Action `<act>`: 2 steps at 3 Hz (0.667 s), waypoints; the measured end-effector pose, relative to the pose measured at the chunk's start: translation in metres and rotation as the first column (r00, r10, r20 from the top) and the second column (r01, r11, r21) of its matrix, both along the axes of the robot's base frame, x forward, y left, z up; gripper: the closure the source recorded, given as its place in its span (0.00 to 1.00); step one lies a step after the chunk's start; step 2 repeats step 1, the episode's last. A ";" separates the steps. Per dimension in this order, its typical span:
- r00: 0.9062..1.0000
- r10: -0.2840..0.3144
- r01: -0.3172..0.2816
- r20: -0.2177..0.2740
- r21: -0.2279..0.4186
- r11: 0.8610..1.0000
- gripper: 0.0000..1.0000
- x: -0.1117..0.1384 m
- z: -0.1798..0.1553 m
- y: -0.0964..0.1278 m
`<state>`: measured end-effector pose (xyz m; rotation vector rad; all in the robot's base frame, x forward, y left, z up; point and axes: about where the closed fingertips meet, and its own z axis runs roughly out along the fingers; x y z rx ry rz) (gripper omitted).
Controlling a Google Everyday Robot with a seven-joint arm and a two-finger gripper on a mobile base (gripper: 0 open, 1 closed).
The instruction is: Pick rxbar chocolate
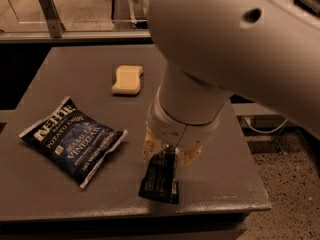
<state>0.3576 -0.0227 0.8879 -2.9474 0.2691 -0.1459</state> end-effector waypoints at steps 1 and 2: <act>1.000 0.003 -0.003 0.020 0.007 1.000 1.00 0.000 0.009 0.003; 1.000 0.003 -0.003 0.020 0.007 1.000 1.00 0.000 0.009 0.003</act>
Offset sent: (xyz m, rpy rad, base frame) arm 0.0000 0.0000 0.0000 0.0000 0.0000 0.0000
